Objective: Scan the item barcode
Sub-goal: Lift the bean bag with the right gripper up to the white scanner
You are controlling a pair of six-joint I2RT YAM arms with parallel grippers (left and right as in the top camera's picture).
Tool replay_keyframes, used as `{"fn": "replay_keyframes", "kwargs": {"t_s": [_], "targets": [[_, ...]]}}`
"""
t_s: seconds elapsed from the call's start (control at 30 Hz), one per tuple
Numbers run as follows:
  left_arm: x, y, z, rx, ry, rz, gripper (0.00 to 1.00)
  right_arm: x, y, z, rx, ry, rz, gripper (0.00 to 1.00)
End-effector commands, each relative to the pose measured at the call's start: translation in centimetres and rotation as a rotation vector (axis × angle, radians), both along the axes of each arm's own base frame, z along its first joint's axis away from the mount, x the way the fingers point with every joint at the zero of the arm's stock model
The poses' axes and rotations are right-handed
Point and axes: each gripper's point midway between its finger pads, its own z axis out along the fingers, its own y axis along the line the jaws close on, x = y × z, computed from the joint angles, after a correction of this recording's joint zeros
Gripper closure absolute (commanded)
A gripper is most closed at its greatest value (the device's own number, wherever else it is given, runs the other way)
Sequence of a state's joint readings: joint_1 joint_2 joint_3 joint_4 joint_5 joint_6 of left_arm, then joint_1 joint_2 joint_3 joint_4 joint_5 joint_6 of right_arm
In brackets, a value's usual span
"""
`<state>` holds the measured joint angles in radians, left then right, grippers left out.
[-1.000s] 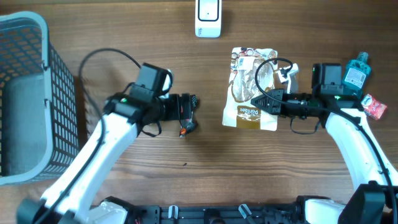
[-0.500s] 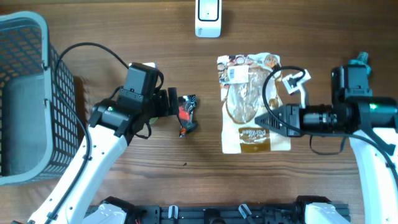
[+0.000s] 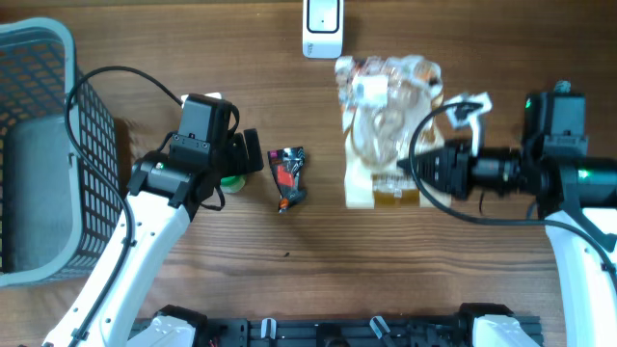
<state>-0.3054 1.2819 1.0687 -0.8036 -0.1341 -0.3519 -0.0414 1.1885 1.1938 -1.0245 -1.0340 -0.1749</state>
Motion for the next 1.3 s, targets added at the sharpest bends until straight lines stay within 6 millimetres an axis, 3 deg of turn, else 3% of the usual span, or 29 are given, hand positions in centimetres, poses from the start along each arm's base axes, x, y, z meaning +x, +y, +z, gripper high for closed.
{"fn": "replay_keyframes", "kwargs": {"t_s": [0.0, 0.07, 0.2, 0.33, 0.5, 0.6, 0.7, 0.87, 0.93, 1.07, 1.27], "targets": [[0.2, 0.4, 0.4, 0.015, -0.015, 0.001, 0.0, 5.4, -2.1, -1.6, -0.091, 0.019, -0.193, 0.95], [0.2, 0.4, 0.4, 0.015, -0.015, 0.001, 0.0, 8.8, -2.5, -2.8, -0.104, 0.004, -0.24, 0.95], [0.2, 0.4, 0.4, 0.015, -0.015, 0.001, 0.0, 14.3, -0.9, -5.2, -0.074, -0.022, -0.258, 0.95], [0.2, 0.4, 0.4, 0.015, -0.015, 0.001, 0.0, 19.1, -1.3, -6.6, -0.209, -0.114, -0.365, 0.95], [0.2, 0.4, 0.4, 0.015, -0.015, 0.001, 0.0, 24.0, -2.5, -4.8, -0.538, -0.379, -0.519, 0.95], [0.2, 0.4, 0.4, 0.015, -0.015, 0.001, 0.0, 25.5, -1.9, -3.6, -0.664, -0.536, -0.551, 0.96], [0.2, 0.4, 0.4, 0.015, -0.015, 0.001, 0.0, 26.0, -0.6, -3.8, -0.741, -0.631, -0.481, 0.95], [0.2, 0.4, 0.4, 0.015, -0.015, 0.001, 0.0, 28.3, -1.5, -4.2, -0.997, -0.799, -0.478, 0.95], [0.2, 0.4, 0.4, 0.015, -0.015, 0.001, 0.0, 29.2, -1.0, -4.4, -1.085, -0.884, -0.445, 0.95], [0.2, 0.4, 0.4, 0.015, -0.015, 0.001, 0.0, 30.3, 0.9, -5.5, -1.193, -0.999, -0.346, 0.95], [0.2, 0.4, 0.4, 0.015, -0.015, 0.001, 0.0, 32.2, 2.5, -9.5, -1.353, -1.108, -0.236, 0.95]]}}
